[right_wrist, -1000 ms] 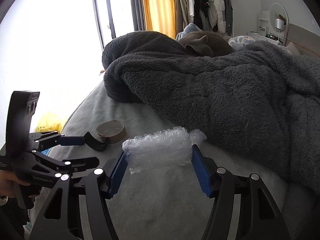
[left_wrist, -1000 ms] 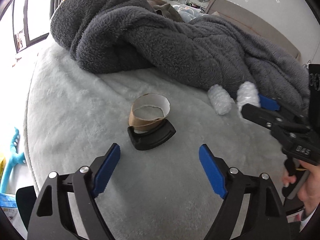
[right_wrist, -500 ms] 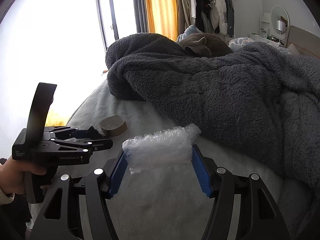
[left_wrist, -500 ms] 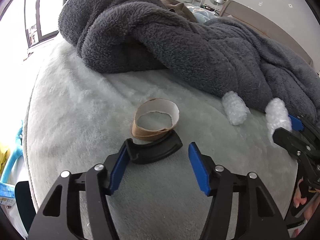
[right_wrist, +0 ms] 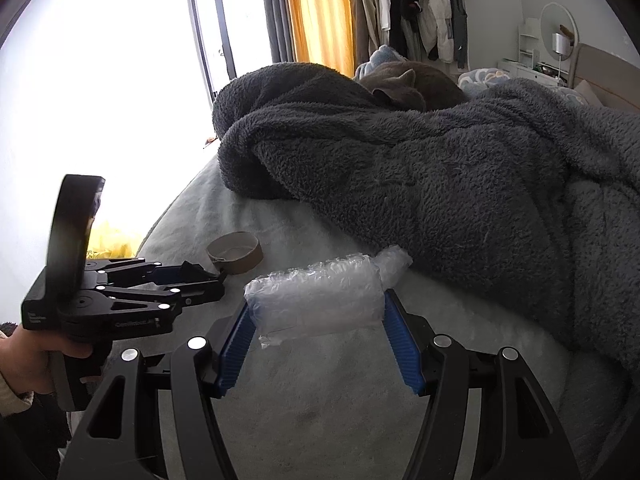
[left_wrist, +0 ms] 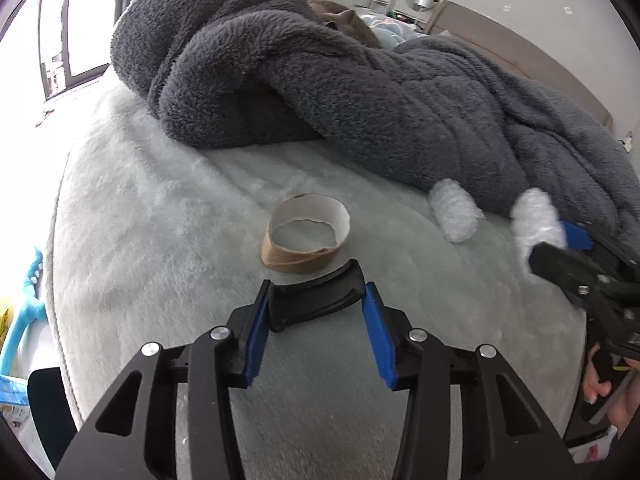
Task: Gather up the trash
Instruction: 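Grasp the black curved piece by the tape roll with the left tool while the right holds bubble wrap, then carry the black piece into the bin and open the left tool while the right carries bubble wrap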
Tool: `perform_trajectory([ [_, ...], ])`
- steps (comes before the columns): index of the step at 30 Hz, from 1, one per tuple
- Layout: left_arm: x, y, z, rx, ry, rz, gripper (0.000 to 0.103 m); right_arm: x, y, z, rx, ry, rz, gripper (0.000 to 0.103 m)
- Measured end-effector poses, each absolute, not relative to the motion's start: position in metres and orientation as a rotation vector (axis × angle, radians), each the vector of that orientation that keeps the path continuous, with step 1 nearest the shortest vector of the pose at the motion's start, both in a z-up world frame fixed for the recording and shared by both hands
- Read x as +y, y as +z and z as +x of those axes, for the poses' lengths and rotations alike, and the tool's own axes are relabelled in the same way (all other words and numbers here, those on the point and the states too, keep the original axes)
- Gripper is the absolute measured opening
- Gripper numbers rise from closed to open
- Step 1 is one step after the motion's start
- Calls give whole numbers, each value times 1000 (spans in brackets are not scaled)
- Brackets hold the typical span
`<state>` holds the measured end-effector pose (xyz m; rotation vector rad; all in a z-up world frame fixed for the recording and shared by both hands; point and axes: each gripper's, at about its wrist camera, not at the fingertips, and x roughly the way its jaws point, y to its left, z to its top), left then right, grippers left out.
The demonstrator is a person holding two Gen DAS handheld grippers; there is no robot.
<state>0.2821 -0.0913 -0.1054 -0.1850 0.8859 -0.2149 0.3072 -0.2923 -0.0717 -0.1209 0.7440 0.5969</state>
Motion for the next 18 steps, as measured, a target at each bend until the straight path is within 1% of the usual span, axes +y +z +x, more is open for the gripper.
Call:
perform_trajectory([
  [10,-86,-97,266,877,-321,-159,47,-268,-66,319,753,611,-48,64],
  [18,-50,-84,253,858,-316,-164,47,-236,-66,324,771,624,-29,64],
])
